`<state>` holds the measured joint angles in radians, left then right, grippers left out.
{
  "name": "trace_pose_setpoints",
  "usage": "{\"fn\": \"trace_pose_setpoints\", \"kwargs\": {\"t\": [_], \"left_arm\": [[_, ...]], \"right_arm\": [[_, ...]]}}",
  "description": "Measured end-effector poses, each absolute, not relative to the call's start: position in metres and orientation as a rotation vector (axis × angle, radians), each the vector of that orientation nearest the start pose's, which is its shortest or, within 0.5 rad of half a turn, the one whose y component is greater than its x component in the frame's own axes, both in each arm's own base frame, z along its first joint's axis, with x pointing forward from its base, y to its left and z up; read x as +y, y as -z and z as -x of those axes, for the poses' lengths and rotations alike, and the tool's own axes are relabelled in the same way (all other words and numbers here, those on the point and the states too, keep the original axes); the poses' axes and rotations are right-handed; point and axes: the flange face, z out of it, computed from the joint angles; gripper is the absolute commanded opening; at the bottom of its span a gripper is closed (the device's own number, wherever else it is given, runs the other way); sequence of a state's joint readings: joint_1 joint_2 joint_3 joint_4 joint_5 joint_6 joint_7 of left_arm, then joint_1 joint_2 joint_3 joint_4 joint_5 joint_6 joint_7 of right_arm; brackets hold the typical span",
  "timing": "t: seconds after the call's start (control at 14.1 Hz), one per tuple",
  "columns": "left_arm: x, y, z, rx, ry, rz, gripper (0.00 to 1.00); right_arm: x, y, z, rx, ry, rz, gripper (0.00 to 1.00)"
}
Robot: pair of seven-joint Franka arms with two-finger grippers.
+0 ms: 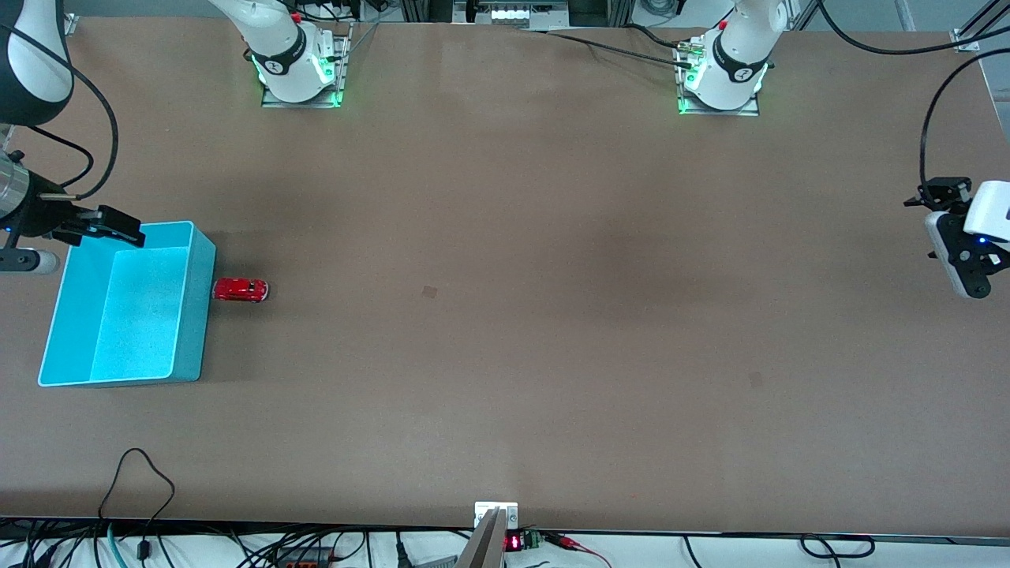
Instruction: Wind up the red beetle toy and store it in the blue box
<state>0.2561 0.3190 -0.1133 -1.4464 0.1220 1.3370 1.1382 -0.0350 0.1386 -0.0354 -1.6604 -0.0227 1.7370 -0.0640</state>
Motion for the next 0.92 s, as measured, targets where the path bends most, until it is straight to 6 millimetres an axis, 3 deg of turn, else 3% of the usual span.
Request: {"fn": "trace_pose_setpoints", "kwargs": {"t": [0.21, 0.57, 0.71, 0.92], "left_arm": [[0.042, -0.520, -0.599, 1.338, -0.689, 2.892, 1.00], [-0.021, -0.553, -0.600, 1.014, -0.622, 2.929, 1.00], [-0.031, -0.563, -0.603, 0.893, -0.523, 2.952, 1.00], [-0.029, -0.579, -0.600, 0.646, -0.179, 3.030, 1.00]], "right_arm": [[-0.029, -0.500, -0.603, -0.064, -0.140, 3.159, 1.00], [-0.013, -0.447, -0.625, -0.195, -0.179, 3.109, 1.00], [-0.012, -0.419, -0.634, -0.307, -0.204, 3.067, 1.00], [-0.013, -0.375, -0.649, -0.560, -0.202, 3.021, 1.00]]}}
